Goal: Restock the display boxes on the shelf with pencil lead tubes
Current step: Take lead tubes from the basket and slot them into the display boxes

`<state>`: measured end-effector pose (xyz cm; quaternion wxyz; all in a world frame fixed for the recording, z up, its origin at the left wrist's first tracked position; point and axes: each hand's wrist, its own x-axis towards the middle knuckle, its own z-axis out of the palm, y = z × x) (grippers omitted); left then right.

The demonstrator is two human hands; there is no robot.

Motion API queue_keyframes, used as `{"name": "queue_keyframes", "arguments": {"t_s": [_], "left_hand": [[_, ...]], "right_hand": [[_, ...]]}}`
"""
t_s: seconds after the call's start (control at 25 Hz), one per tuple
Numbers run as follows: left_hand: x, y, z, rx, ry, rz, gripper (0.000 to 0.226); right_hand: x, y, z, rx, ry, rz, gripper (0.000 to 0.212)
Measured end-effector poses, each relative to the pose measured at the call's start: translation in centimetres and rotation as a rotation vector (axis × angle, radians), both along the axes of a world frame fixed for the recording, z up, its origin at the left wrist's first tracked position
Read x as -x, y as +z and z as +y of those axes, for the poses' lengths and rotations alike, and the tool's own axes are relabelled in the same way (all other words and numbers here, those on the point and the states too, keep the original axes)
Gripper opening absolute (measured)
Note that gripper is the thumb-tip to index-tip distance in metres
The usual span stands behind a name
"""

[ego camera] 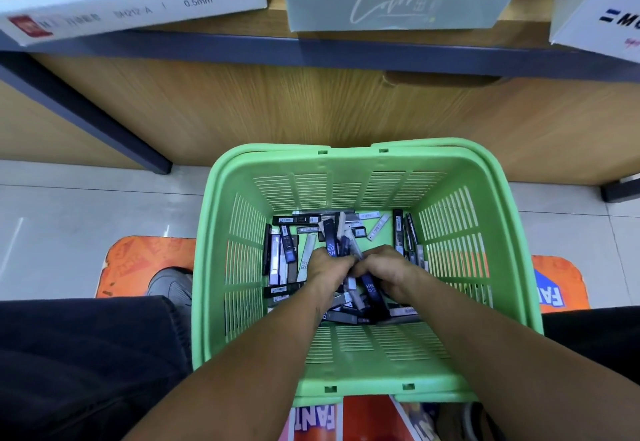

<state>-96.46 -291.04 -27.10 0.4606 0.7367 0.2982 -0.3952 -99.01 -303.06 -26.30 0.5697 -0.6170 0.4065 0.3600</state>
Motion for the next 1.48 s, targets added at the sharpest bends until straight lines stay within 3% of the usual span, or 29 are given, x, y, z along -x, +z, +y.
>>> {"name": "queue_keyframes", "arguments": {"t_s": [0.28,0.44,0.68,0.76,0.84,0.92,1.0,1.16,1.24,1.36,1.48], "left_hand": [[-0.2,1.2,1.5,0.305,0.173,0.116,0.127],[-0.4,0.6,2.3,0.245,0.117,0.094,0.080],[-0.6,2.3,3.3,0.238,0.066,0.061,0.036],[-0.6,3.1,3.6,0.352,0.083,0.115,0.039],[-0.8,4.2,3.9,0.456,0.068,0.152,0.054],[-1.2,5.1,4.1,0.516,0.036,0.157,0.060],[-1.5,6.1,4.4,0.567,0.001,0.174,0.048],[-2.1,8.3,4.8,0.633,-0.123,0.180,0.042],[-2.3,9.7,4.9,0.644,-0.159,0.160,0.037],[-2.4,11.4,5.1,0.666,-0.130,0.139,0.036],[-2.7,14.0,5.2,0.667,-0.148,0.095,0.029]], "right_hand": [[-0.2,0.6,-0.5,-0.220,-0.106,-0.056,0.025],[-0.8,1.9,-1.1,-0.112,0.000,-0.127,0.027],[-0.9,3.3,-1.3,0.090,0.090,-0.118,0.022],[-1.0,3.5,-1.8,0.248,0.245,-0.126,0.018],[-1.3,4.5,-1.9,0.308,0.346,-0.195,0.030],[-1.7,6.0,-1.8,0.180,0.242,-0.310,0.044],[-2.3,7.6,-1.6,-0.084,0.082,-0.385,0.056],[-3.6,9.5,-0.7,-0.278,0.095,-0.469,0.083],[-3.9,10.7,-0.3,-0.261,0.132,-0.498,0.081],[-4.2,12.4,0.3,-0.162,0.254,-0.527,0.060],[-4.8,14.6,0.2,-0.166,0.301,-0.539,0.057]]}}
